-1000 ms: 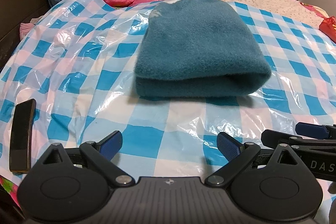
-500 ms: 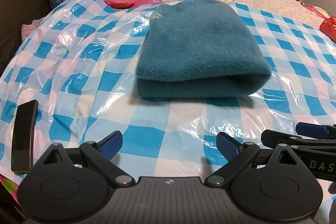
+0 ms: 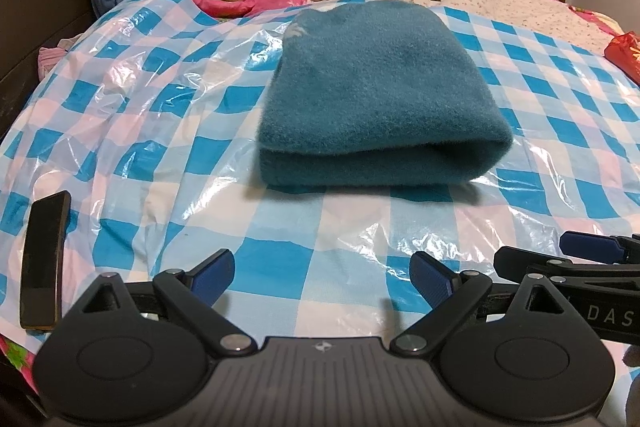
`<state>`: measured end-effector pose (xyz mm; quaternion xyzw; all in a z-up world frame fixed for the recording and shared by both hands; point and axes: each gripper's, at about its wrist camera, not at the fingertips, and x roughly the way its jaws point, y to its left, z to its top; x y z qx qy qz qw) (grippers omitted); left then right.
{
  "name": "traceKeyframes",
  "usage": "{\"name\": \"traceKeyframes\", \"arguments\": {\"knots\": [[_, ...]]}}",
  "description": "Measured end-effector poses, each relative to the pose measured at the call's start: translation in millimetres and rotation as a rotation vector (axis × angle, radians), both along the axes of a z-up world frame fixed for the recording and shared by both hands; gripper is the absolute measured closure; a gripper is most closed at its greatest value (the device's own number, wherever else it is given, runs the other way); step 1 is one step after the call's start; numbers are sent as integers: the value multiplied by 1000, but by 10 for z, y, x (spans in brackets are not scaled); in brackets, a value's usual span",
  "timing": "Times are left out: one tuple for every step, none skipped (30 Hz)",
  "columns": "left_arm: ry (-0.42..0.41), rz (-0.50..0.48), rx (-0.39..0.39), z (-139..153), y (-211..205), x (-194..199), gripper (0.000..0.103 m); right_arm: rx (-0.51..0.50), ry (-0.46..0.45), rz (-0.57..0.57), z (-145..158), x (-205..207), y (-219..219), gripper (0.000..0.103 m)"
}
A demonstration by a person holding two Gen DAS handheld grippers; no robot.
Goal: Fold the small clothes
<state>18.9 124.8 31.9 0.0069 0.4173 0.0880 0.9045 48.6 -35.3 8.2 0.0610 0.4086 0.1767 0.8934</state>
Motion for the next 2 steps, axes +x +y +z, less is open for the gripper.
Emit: {"name": "traceKeyframes", "arguments": {"knots": [[-1,1,0,2,2,-3,1,0,0,-1,-1,4,-5,24],[-2,2,-1,3,-5,-6,1,0,-1,0,1,1,-3,24]]}}
